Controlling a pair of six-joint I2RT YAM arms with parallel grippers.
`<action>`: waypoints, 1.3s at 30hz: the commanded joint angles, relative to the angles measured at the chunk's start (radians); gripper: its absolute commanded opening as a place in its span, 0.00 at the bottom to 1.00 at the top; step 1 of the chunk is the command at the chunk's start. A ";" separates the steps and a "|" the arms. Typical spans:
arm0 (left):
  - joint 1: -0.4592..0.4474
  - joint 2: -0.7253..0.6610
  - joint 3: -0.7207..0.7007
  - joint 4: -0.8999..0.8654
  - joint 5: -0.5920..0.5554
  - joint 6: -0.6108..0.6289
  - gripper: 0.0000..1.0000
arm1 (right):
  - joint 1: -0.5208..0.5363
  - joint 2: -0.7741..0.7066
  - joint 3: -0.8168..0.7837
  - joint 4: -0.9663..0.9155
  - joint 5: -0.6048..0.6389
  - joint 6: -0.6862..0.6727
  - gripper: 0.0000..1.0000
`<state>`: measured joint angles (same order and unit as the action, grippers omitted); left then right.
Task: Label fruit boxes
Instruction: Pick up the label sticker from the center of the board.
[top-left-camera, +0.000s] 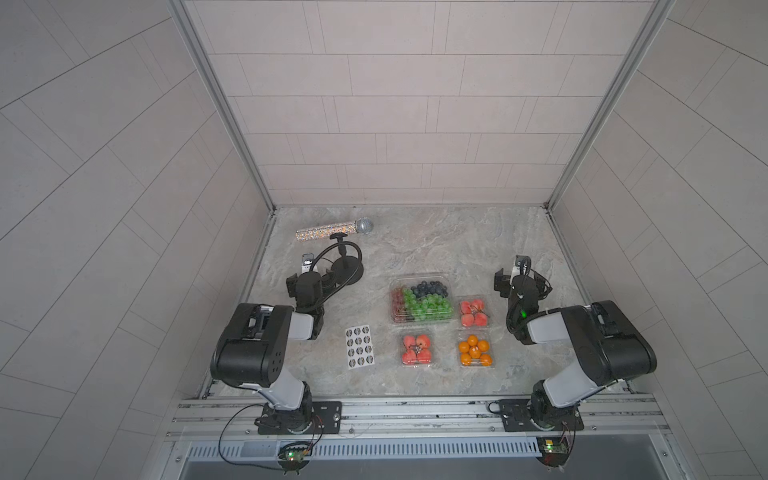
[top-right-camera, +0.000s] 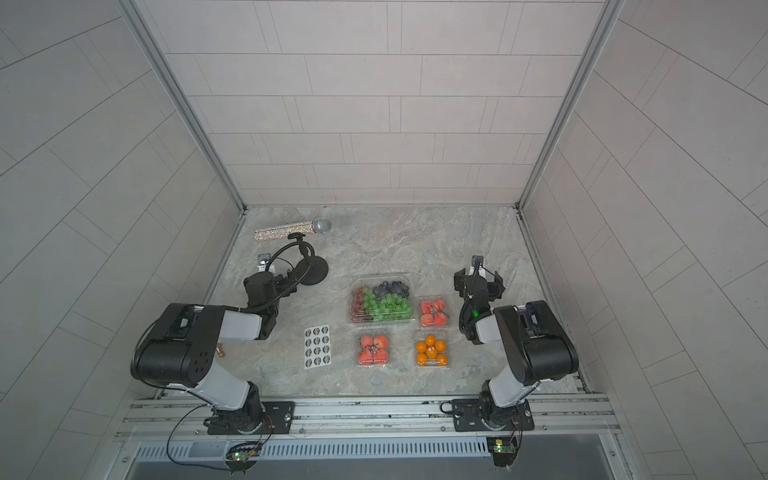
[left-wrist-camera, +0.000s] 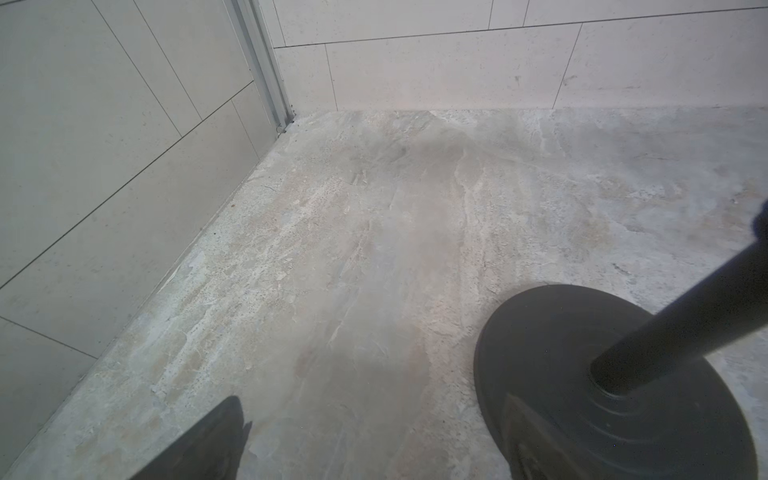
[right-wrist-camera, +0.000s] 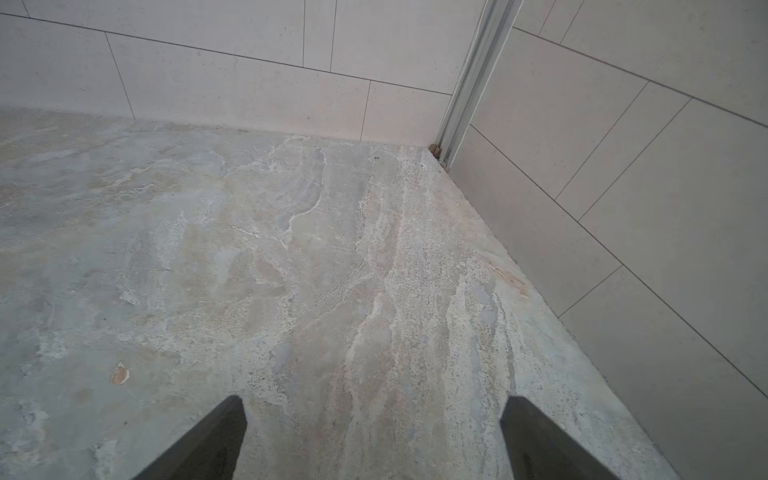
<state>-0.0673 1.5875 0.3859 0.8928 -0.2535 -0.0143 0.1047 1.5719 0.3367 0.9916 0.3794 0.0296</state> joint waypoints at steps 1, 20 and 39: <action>0.005 -0.003 0.013 0.023 0.010 0.003 1.00 | 0.007 0.010 0.012 0.024 0.017 -0.015 1.00; 0.005 -0.001 0.013 0.026 0.010 0.002 1.00 | 0.006 0.010 0.010 0.023 0.016 -0.015 1.00; 0.003 -0.025 -0.022 0.077 0.016 0.008 1.00 | 0.009 0.007 -0.025 0.103 -0.056 -0.043 1.00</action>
<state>-0.0673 1.5867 0.3832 0.9047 -0.2432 -0.0105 0.1051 1.5719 0.3336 1.0088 0.3695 0.0223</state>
